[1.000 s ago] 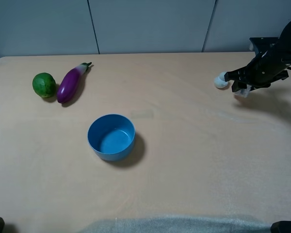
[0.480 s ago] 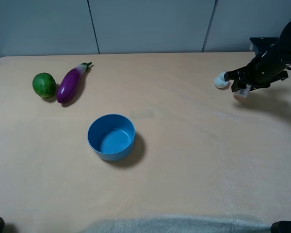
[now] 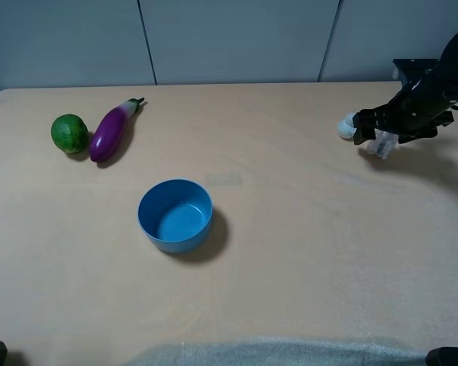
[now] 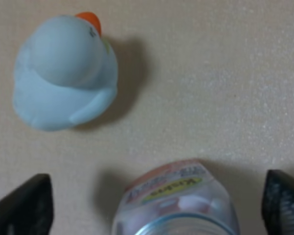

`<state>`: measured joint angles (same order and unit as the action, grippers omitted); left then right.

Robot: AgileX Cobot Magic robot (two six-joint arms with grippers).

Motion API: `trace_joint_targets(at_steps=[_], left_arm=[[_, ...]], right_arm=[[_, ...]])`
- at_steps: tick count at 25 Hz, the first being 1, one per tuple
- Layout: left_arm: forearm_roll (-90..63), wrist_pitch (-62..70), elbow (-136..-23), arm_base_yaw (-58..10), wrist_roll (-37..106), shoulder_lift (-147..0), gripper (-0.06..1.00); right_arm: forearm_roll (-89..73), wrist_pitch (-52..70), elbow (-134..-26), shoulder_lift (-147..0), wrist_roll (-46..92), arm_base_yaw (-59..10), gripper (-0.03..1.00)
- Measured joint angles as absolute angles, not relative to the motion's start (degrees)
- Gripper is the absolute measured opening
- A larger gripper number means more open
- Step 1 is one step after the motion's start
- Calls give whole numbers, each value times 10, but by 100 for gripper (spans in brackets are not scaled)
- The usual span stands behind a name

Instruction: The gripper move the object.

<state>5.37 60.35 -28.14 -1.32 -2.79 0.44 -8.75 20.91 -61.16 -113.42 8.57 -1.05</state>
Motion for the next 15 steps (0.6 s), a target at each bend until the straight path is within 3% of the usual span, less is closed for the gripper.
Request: trace_joint_targets(at_steps=[3, 15], left_arm=[[54, 603, -281, -13, -28, 4, 74], [54, 603, -281, -13, -28, 4, 74]], right_arm=[[-85, 209, -612, -1134, 86, -10, 67], [-81, 212, -612, -1100, 86, -11, 68]])
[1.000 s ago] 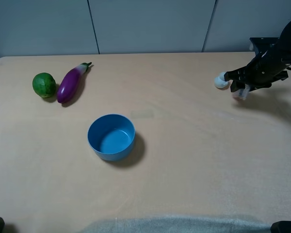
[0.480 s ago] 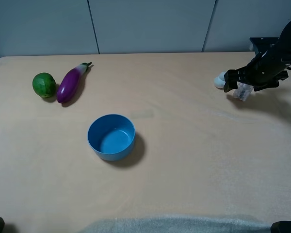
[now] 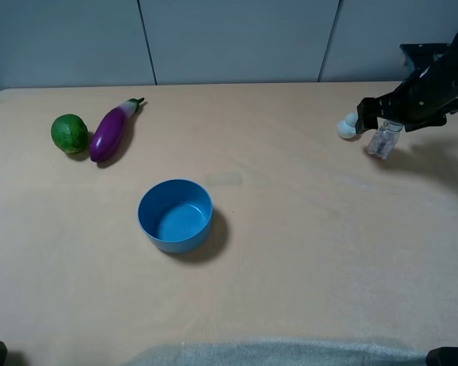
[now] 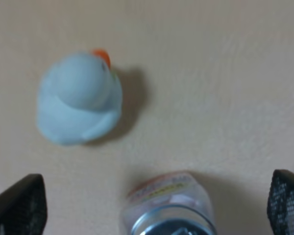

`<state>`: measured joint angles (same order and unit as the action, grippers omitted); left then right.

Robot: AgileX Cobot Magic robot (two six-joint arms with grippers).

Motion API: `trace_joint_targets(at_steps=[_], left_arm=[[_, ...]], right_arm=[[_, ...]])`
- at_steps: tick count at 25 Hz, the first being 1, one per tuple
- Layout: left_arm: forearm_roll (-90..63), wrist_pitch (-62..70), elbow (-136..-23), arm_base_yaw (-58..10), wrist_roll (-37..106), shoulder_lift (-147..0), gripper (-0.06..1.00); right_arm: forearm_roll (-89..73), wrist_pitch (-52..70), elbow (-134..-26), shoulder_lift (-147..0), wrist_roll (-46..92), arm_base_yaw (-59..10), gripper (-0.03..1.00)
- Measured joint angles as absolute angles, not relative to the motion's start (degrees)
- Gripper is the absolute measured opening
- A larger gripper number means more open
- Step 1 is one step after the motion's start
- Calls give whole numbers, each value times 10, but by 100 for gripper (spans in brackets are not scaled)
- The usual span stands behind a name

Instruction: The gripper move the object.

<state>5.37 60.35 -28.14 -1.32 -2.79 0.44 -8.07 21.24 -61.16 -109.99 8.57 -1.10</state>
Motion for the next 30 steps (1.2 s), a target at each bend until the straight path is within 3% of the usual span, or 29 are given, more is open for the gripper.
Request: trace_joint_targets(at_steps=[12, 22, 30], left_arm=[[54, 603, -281, -13, -28, 4, 74], [54, 603, -281, -13, -28, 4, 74], [54, 603, -281, -13, -28, 4, 74]], right_arm=[[-79, 287, -612, -920, 86, -11, 68], [-78, 383, -605, -645, 55, -11, 68], [-10, 409, -519, -404, -6, -11, 68]])
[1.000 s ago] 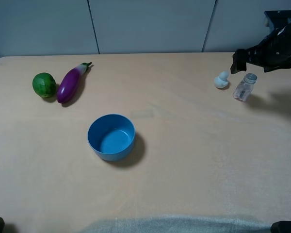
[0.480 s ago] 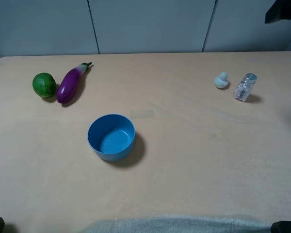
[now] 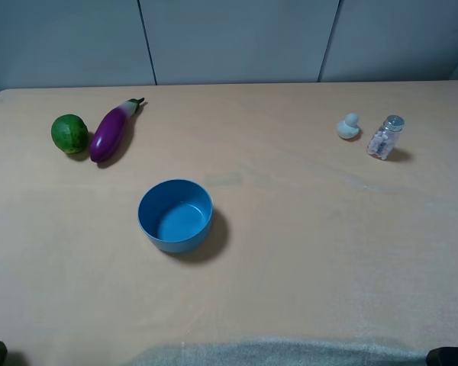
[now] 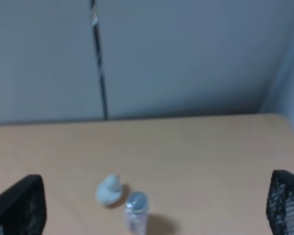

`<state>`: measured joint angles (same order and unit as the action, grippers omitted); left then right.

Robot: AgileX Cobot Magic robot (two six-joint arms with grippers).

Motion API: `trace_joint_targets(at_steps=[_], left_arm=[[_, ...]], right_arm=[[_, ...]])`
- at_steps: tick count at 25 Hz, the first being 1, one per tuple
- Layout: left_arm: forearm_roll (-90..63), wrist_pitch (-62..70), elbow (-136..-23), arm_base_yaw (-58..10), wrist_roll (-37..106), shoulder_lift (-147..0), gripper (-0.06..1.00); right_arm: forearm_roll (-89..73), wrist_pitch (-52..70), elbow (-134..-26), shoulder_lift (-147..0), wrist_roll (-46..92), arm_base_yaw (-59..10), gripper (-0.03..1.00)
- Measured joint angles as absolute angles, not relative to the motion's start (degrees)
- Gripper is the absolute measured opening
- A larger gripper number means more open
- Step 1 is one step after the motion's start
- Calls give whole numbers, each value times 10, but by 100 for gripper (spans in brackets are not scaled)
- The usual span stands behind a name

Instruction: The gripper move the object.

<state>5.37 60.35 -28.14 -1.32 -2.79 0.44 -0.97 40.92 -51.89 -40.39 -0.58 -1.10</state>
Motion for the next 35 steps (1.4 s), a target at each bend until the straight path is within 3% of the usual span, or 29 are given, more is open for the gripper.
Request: trace_joint_targets(at_steps=[8, 15, 35], left_arm=[[54, 603, -281, -13, -28, 4, 74], [54, 603, -281, -13, -28, 4, 74], [54, 603, -281, -13, -28, 4, 74]], right_arm=[[94, 431, -400, -175, -73, -10, 68], [110, 497, -339, -59, -92, 32, 68], [69, 572, -292, 3, -25, 35, 68]])
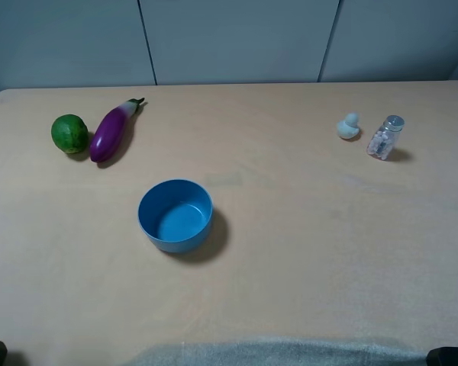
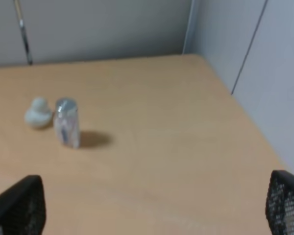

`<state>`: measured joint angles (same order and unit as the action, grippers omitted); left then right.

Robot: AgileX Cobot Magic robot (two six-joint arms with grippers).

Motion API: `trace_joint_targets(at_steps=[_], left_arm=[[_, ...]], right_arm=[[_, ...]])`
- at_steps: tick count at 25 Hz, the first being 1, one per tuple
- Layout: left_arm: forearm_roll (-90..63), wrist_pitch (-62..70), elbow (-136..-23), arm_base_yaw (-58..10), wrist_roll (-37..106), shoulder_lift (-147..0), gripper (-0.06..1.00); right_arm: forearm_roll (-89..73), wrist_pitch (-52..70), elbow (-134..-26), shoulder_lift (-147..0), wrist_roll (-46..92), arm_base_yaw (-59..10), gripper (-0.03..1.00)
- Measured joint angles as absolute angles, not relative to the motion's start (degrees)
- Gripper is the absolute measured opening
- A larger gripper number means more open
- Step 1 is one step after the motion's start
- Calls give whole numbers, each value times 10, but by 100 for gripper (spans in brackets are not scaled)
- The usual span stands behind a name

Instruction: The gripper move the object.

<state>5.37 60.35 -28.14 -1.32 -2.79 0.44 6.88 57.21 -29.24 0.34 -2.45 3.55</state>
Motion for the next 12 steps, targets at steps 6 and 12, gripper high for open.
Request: trace_joint_targets(at_steps=[6, 12], left_arm=[[54, 603, -281, -13, -28, 4, 74], [54, 603, -281, -13, -28, 4, 74]], right_arm=[[32, 581, -287, 3, 16, 35, 68], [30, 587, -286, 3, 22, 35, 68]])
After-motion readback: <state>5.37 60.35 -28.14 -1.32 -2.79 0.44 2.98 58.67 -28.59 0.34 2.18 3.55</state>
